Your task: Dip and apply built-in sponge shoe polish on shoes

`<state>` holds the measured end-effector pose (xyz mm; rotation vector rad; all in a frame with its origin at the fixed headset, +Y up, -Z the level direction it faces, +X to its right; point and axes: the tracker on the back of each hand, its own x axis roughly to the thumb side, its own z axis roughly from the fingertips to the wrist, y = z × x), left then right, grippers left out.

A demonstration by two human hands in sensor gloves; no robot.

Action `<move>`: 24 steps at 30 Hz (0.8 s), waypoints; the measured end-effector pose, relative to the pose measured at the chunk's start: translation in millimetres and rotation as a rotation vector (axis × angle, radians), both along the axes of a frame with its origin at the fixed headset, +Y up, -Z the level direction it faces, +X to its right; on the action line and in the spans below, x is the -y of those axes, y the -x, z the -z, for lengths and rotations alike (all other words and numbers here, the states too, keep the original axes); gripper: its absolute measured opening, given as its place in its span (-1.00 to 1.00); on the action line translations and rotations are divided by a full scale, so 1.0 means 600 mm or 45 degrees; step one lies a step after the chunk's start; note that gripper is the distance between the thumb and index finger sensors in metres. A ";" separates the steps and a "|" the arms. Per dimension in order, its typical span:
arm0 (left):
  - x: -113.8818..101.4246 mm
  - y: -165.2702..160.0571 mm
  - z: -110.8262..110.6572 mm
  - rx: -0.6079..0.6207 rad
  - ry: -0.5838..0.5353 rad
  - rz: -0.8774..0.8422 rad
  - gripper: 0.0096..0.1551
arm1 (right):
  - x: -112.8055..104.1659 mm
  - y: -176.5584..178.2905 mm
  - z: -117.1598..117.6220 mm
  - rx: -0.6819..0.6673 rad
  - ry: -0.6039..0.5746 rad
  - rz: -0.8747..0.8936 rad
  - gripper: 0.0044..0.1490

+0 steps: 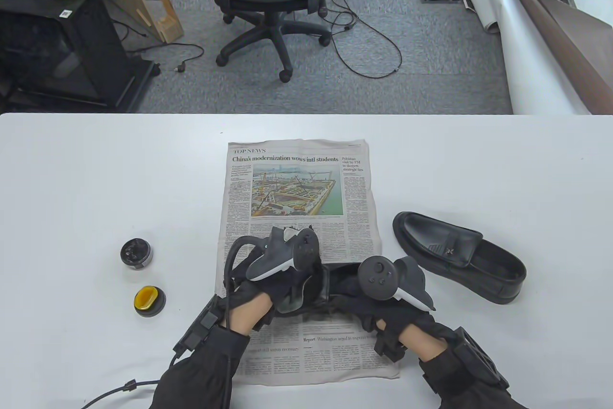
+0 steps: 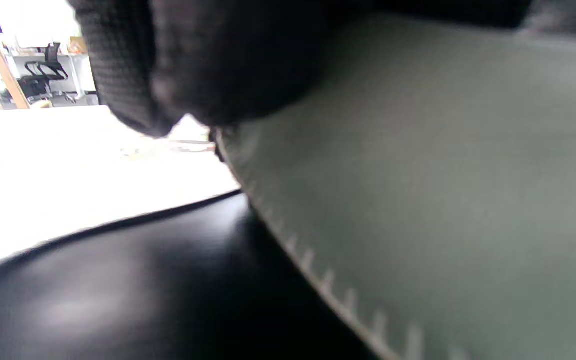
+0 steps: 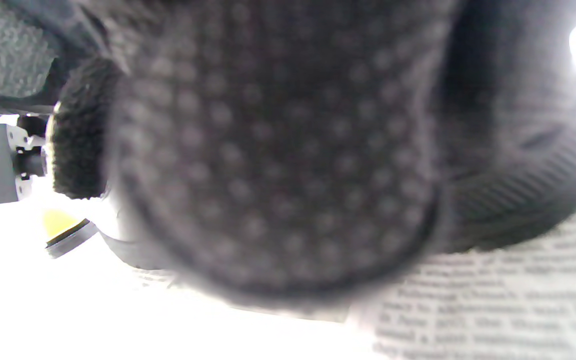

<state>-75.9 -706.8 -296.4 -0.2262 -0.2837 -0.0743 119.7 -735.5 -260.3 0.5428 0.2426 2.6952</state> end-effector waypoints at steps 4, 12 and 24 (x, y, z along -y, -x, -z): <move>0.002 0.033 -0.003 -0.053 -0.031 0.175 -0.41 | 0.000 0.000 0.000 0.005 0.002 0.000 -0.42; 0.003 0.127 0.014 -0.228 0.109 0.237 -0.42 | 0.000 0.000 -0.001 0.009 -0.001 -0.002 -0.42; -0.022 0.004 0.040 0.099 0.168 -0.323 -0.39 | 0.000 0.000 0.001 -0.003 -0.007 0.005 -0.42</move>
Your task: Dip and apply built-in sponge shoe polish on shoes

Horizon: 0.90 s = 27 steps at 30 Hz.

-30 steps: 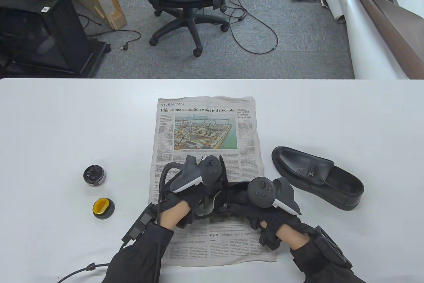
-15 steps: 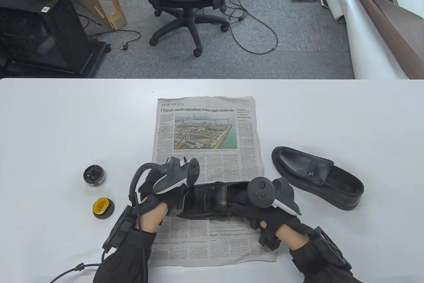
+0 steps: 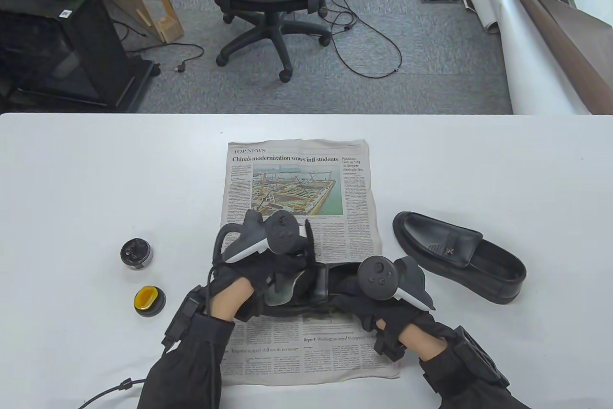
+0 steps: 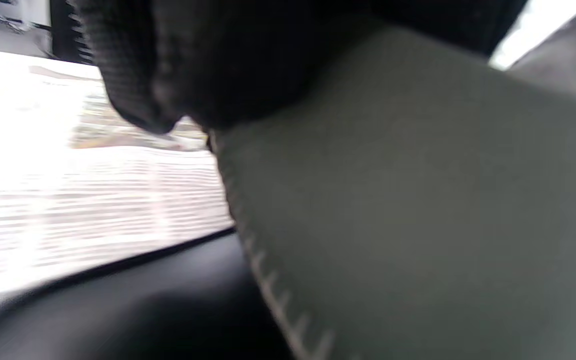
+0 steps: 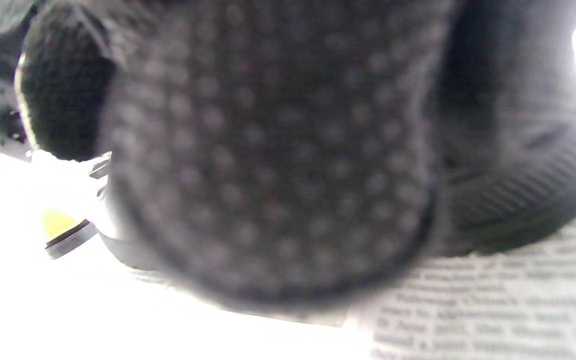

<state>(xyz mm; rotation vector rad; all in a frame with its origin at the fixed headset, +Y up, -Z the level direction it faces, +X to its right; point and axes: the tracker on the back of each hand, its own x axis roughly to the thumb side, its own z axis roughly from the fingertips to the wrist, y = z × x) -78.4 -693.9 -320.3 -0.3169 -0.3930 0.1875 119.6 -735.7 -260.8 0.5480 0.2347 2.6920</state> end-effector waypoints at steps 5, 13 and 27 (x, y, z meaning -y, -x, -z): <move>0.027 -0.044 0.019 0.059 0.110 0.169 -0.42 | 0.000 0.000 0.000 -0.006 -0.001 0.000 -0.42; 0.026 -0.016 0.021 0.041 0.171 0.207 -0.45 | 0.000 0.001 0.000 0.001 -0.003 -0.009 -0.43; 0.024 0.089 -0.029 -0.166 0.058 0.596 -0.46 | -0.003 0.004 -0.005 0.097 -0.051 -0.062 -0.42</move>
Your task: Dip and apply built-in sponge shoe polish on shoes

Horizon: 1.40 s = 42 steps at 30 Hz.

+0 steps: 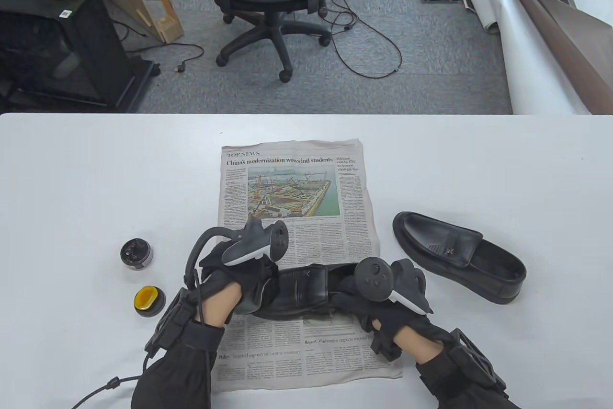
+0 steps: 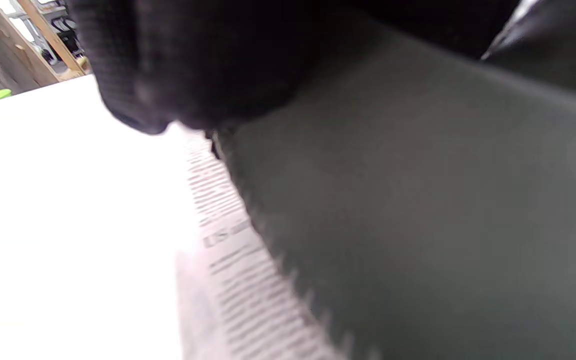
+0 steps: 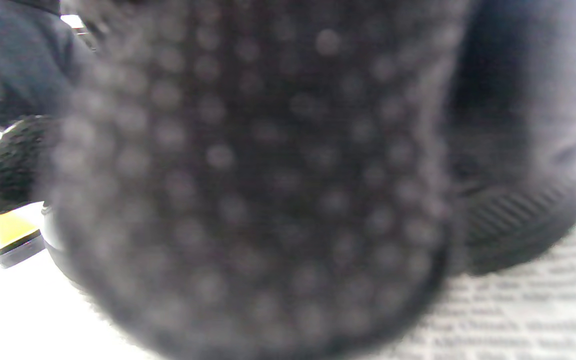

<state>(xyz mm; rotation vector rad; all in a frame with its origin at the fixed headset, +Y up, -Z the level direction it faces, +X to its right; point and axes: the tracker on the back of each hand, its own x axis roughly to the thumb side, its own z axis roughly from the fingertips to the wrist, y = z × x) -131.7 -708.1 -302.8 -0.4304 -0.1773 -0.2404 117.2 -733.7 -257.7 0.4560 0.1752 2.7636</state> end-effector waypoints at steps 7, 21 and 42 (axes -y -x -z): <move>-0.010 0.005 -0.028 0.046 -0.069 -0.045 -0.45 | -0.001 -0.001 -0.006 0.055 -0.022 -0.013 -0.42; -0.020 -0.130 -0.017 0.295 -0.163 -0.401 -0.43 | -0.001 -0.001 -0.013 0.012 -0.036 -0.044 -0.40; 0.007 -0.008 -0.013 0.090 -0.090 -0.092 -0.45 | -0.002 0.003 -0.012 0.053 -0.075 -0.059 -0.44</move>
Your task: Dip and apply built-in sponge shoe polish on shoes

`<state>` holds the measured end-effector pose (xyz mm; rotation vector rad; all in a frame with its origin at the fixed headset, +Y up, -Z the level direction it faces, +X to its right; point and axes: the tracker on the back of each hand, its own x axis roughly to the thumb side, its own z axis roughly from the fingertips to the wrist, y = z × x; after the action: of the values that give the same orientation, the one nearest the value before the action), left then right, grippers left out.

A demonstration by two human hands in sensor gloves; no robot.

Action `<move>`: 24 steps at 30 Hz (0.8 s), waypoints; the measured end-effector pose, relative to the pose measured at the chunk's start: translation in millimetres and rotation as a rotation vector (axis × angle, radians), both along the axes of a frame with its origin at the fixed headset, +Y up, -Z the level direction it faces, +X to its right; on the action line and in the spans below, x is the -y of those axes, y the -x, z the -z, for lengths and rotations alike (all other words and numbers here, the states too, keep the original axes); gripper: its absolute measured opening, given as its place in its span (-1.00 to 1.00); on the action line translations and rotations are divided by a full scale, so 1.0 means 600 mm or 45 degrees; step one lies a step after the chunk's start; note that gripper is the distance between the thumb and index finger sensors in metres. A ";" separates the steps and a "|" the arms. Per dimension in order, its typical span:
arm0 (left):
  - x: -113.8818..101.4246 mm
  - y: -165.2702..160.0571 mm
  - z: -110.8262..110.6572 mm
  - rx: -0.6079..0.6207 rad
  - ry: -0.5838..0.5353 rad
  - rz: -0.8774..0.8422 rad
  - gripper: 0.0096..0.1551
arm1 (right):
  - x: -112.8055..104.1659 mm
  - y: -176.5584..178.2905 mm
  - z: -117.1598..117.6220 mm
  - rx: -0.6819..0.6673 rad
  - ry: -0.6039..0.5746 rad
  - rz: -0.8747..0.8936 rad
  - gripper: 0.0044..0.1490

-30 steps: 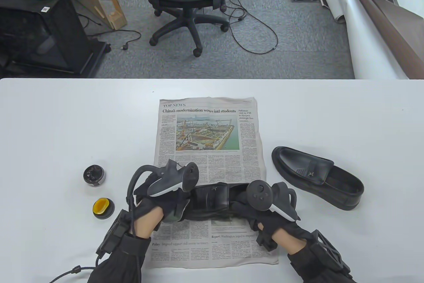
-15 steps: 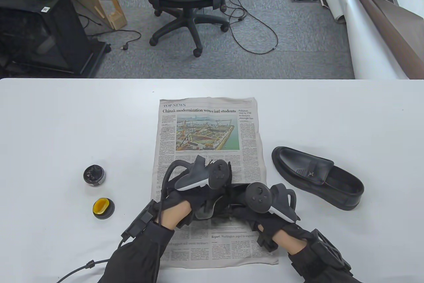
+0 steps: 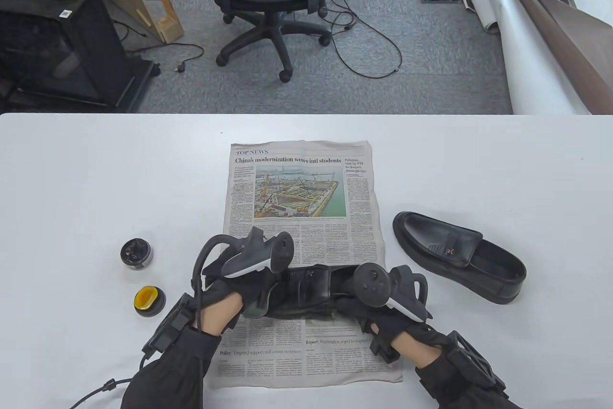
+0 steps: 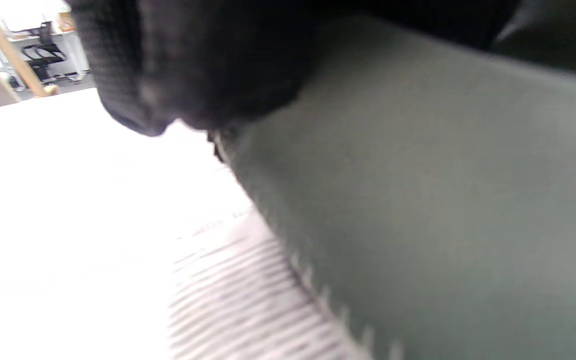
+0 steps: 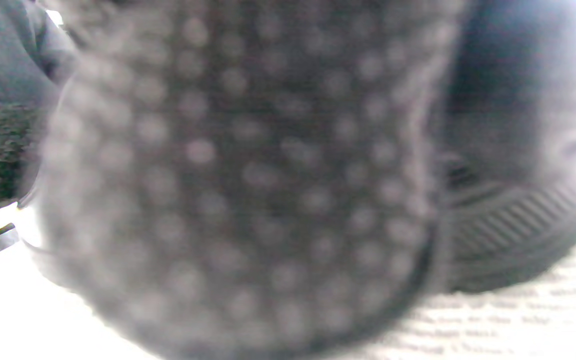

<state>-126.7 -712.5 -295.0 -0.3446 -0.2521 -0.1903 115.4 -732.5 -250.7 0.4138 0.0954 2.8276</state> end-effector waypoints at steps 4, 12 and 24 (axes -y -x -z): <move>-0.005 0.020 -0.007 -0.054 -0.020 -0.004 -0.45 | 0.000 0.000 0.000 0.002 0.006 -0.003 -0.44; -0.038 -0.024 -0.053 0.124 -0.185 -0.343 -0.43 | 0.000 0.001 -0.002 0.000 0.004 -0.013 -0.44; -0.020 -0.097 -0.067 0.259 -0.294 -0.268 -0.44 | 0.000 0.003 -0.003 -0.019 -0.005 -0.023 -0.44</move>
<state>-68.8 -700.3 -254.7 -0.0680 -0.4604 -0.0456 113.5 -732.2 -249.0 0.4375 0.0968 2.8431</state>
